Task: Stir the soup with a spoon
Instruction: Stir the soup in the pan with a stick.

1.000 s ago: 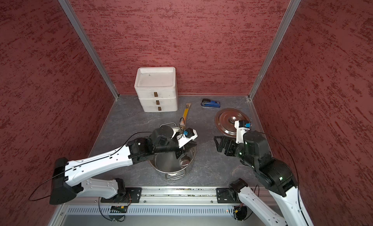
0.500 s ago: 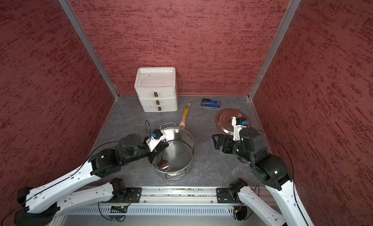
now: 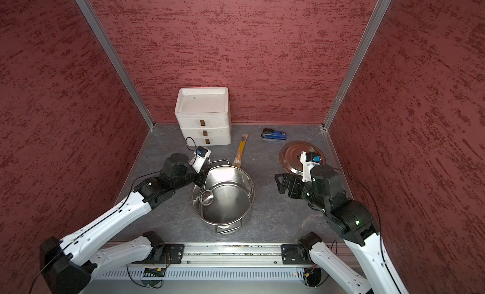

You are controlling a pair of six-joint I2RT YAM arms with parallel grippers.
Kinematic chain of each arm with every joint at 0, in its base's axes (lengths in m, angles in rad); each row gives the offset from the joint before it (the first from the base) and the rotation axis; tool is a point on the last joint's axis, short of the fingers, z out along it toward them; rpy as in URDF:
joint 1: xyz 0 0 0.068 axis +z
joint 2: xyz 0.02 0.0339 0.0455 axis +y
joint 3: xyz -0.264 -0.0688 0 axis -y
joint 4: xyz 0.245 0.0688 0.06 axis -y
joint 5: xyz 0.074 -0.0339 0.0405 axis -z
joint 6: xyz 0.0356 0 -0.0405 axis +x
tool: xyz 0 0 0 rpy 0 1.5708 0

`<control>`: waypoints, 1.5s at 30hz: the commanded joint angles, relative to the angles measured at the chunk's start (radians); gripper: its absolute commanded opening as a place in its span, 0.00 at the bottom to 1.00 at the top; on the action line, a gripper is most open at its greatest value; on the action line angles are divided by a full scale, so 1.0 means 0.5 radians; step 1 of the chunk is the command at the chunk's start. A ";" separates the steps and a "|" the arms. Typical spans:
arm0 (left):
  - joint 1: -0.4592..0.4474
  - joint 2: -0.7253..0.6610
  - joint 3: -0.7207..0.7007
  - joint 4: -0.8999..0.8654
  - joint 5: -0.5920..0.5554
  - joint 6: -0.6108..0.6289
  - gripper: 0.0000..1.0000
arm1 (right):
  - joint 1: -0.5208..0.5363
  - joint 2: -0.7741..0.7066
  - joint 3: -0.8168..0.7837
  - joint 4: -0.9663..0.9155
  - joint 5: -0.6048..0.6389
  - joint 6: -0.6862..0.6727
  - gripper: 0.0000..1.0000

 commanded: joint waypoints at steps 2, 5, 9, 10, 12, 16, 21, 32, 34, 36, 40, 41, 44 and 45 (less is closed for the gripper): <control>0.005 0.198 0.192 0.349 0.160 0.088 0.00 | 0.011 -0.028 0.023 0.002 -0.003 -0.009 0.98; -0.053 0.383 0.328 0.405 0.251 0.142 0.00 | 0.011 -0.035 0.025 -0.003 0.003 -0.009 0.98; -0.193 0.559 0.474 0.420 0.291 0.219 0.00 | 0.009 -0.038 0.024 -0.008 0.004 -0.011 0.99; -0.227 0.586 0.503 0.424 0.291 0.223 0.00 | 0.011 -0.038 0.025 -0.010 0.006 -0.012 0.99; -0.308 0.644 0.543 0.438 0.295 0.235 0.00 | 0.011 -0.039 0.023 -0.012 0.005 -0.012 0.98; -0.501 0.705 0.599 0.426 0.278 0.293 0.00 | 0.011 -0.045 0.013 -0.014 0.003 -0.009 0.98; -0.713 0.669 0.602 0.360 0.270 0.294 0.00 | 0.011 -0.045 0.011 -0.021 0.001 -0.010 0.99; -1.163 0.223 0.266 0.127 0.074 0.129 0.00 | 0.011 -0.057 -0.028 0.003 -0.027 0.014 0.99; -1.188 0.094 0.178 0.033 -0.024 0.040 0.00 | 0.009 -0.063 -0.032 0.012 -0.031 0.021 0.98; -1.191 -0.039 0.094 -0.029 -0.105 -0.027 0.00 | 0.011 -0.069 -0.044 0.016 -0.033 0.024 0.98; -1.177 -0.279 -0.036 -0.224 -0.308 -0.103 0.00 | 0.011 -0.067 -0.059 0.016 -0.045 0.029 0.99; -1.149 -0.326 -0.055 -0.268 -0.356 -0.113 0.00 | 0.011 -0.064 -0.057 0.018 -0.050 0.031 0.99; -1.000 -0.438 -0.096 -0.359 -0.468 -0.168 0.00 | 0.011 -0.052 -0.061 0.030 -0.054 0.031 0.98; -0.936 -0.458 -0.098 -0.372 -0.489 -0.185 0.00 | 0.011 -0.049 -0.061 0.036 -0.057 0.031 0.98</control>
